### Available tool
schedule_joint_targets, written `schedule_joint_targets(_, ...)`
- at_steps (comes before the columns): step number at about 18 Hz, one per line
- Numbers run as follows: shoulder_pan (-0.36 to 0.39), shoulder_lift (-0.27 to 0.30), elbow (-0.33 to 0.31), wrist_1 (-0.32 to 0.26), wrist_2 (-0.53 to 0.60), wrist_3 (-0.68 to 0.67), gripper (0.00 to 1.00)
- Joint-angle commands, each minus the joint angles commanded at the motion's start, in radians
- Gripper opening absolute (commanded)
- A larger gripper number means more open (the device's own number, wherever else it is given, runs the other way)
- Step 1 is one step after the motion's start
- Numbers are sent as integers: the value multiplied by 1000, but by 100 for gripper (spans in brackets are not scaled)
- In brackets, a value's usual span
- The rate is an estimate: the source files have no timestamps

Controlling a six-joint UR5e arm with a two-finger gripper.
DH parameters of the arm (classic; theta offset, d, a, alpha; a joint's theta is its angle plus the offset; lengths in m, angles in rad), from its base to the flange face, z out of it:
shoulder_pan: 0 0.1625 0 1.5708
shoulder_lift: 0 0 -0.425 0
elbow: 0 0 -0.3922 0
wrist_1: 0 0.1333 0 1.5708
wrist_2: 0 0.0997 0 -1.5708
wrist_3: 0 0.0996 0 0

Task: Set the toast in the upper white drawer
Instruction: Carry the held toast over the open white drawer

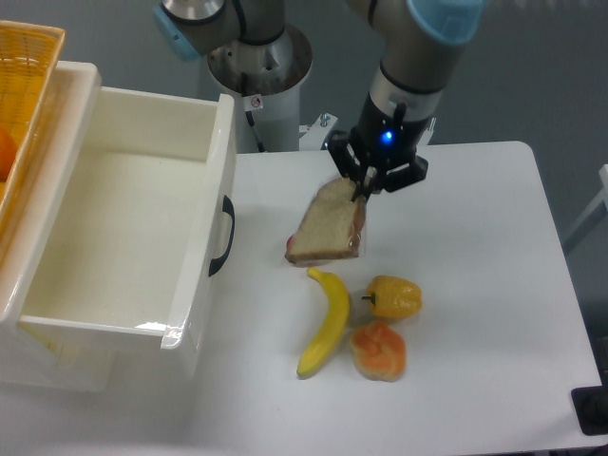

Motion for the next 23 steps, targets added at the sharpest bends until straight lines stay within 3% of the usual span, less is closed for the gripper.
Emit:
schedule_joint_targets(6, 35, 89, 5, -64, -88, -51, 0)
schedule_joint_targets(9, 31, 103, 5, -74, -153, -130, 0)
schedule_joint_targets(13, -14, 121, -3, -72, -157, -221, 0)
schedule_joint_targets(19, -115, 121, -27, -60, -160, -353, 0)
schedule_joint_targets(23, -185, 117, -75, 26, -160, -434, 0)
